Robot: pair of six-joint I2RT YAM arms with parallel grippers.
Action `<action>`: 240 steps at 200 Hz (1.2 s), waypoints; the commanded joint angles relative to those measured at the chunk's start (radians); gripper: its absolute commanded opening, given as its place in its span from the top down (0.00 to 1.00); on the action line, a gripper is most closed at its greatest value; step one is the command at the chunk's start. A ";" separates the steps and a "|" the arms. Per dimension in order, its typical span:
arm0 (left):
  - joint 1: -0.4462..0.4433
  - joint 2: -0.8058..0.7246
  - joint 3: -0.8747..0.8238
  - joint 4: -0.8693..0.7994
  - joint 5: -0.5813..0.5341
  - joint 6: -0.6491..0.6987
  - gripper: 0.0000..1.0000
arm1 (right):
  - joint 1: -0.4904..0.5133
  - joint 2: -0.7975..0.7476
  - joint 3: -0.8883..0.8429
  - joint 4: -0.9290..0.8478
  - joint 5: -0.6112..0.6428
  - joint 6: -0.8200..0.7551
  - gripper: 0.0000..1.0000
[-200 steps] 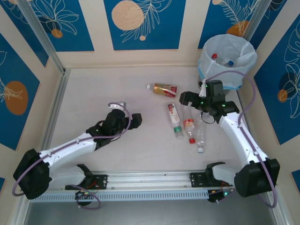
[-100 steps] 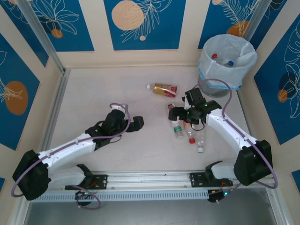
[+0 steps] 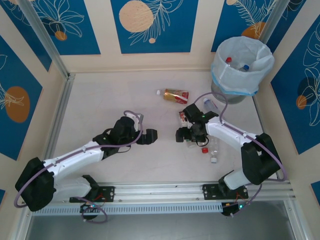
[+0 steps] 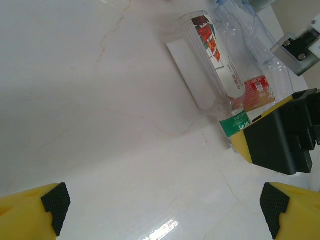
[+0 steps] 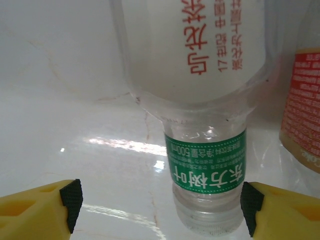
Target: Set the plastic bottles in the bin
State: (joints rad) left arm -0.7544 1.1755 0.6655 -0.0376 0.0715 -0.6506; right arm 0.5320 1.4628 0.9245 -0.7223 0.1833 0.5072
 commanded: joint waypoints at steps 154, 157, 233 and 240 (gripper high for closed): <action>0.008 0.014 0.005 0.014 -0.034 -0.016 0.01 | 0.047 0.095 -0.049 0.066 0.066 0.023 0.28; 0.008 0.016 0.005 0.014 -0.033 -0.019 0.01 | 0.046 0.095 -0.048 0.066 0.069 0.024 0.28; 0.008 0.016 -0.007 0.025 -0.045 -0.035 0.01 | 0.087 0.027 -0.137 0.122 0.132 0.135 0.30; 0.008 0.018 -0.007 0.027 -0.045 -0.035 0.01 | 0.092 0.019 -0.149 0.134 0.139 0.149 0.30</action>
State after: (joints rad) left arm -0.7547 1.1889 0.6662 -0.0364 0.0441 -0.6750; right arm 0.6060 1.5284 0.8162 -0.6205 0.2848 0.5812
